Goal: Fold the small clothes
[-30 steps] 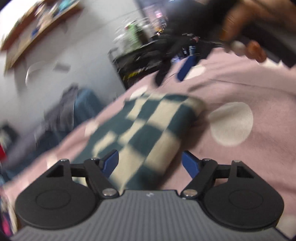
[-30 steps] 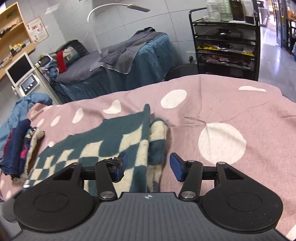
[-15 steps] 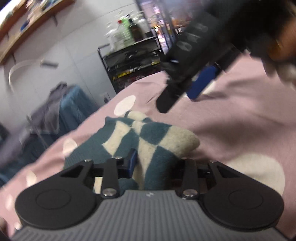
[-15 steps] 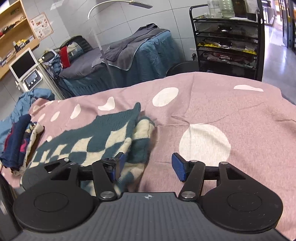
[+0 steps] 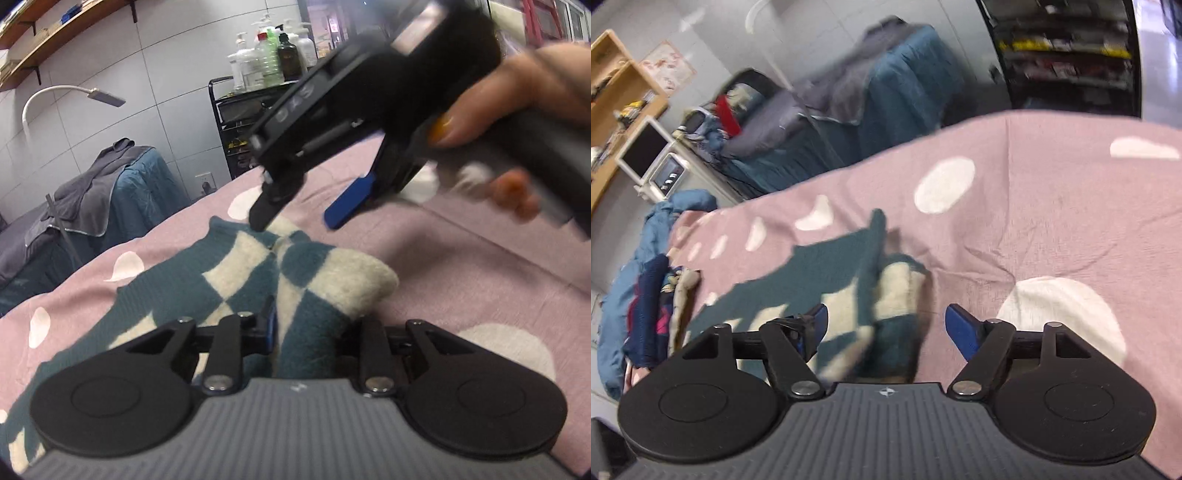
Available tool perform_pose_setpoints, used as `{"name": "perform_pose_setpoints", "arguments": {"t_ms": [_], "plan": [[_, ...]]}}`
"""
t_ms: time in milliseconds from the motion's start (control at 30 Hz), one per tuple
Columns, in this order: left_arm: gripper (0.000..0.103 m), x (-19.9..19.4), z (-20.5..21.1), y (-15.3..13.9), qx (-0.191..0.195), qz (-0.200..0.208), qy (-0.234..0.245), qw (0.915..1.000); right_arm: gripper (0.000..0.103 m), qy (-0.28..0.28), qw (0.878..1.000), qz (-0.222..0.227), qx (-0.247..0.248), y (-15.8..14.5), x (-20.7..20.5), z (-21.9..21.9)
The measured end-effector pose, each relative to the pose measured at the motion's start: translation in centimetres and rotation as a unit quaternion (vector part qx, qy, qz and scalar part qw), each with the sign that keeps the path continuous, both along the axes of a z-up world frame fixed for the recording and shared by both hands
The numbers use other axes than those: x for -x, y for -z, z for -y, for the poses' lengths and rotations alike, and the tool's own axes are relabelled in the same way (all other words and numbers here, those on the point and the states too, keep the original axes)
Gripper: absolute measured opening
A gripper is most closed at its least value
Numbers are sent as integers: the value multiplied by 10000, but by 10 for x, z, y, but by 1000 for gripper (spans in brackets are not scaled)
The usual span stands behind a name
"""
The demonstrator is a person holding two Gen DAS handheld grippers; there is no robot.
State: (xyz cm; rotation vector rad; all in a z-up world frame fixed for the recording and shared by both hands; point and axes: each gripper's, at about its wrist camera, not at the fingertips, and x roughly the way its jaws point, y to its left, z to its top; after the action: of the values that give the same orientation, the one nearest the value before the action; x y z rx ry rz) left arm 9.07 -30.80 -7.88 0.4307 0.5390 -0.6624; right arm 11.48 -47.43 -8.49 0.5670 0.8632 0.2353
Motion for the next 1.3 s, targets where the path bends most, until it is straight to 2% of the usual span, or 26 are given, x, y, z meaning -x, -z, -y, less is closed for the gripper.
{"name": "perform_pose_setpoints", "arguments": {"t_ms": [67, 167, 233, 300, 333, 367, 433, 500, 600, 700, 800, 900, 1000, 1100, 1200, 1300], "plan": [[24, 1, 2, 3, -134, 39, 65, 9999, 103, -50, 10000, -43, 20, 2, -11, -5], [25, 2, 5, 7, -244, 87, 62, 9996, 103, -67, 9993, -66, 372, -3, -18, -21], [25, 5, 5, 7, -231, 111, 22, 9997, 103, -425, 9990, 62, 93, -5, -20, -31], [25, 4, 5, 7, -224, 79, 27, 9997, 103, -410, 9987, -198, 236, 3, -25, -37], [25, 3, 4, 7, -219, 59, 37, 9997, 100, -333, 9981, -304, 412, 7, -26, -38], [25, 2, 3, 6, -198, 47, 40, 9998, 82, -280, 9978, -306, 522, 10, -27, -38], [25, 0, 2, 5, -148, -3, 33, 9999, 71, -207, 9986, -281, 391, 14, -26, -32], [25, -1, 2, 5, -124, -24, 38, 9999, 53, -125, 9990, -303, 320, 15, -24, -27], [25, -4, -1, 3, -64, -74, 24, 9999, 36, 64, 9994, -297, 173, 10, -19, -22], [25, -5, -12, -5, 161, -131, -18, 9998, 33, 115, 9996, -122, 239, -4, -16, -31], [24, -7, -36, -20, 640, -302, -171, 9973, 32, 96, 9999, 6, -132, -24, -19, -45], [24, -5, -67, -37, 945, -272, -377, 9944, 32, -113, 9992, 184, -339, -51, -23, -72], [23, -1, -117, -55, 1424, -338, -704, 9867, 32, -365, 9971, 222, -631, -72, -30, -110], [23, 5, -185, -66, 1957, -385, -1254, 9719, 32, -742, 9925, 231, -946, -83, -40, -162], [23, 10, -254, -67, 2215, -427, -1879, 9559, 32, -1100, 9886, 243, -997, -84, -52, -224], [23, 13, -312, -54, 2336, -599, -2460, 9388, 32, -1300, 9862, 43, -1020, -71, -65, -281]]}}
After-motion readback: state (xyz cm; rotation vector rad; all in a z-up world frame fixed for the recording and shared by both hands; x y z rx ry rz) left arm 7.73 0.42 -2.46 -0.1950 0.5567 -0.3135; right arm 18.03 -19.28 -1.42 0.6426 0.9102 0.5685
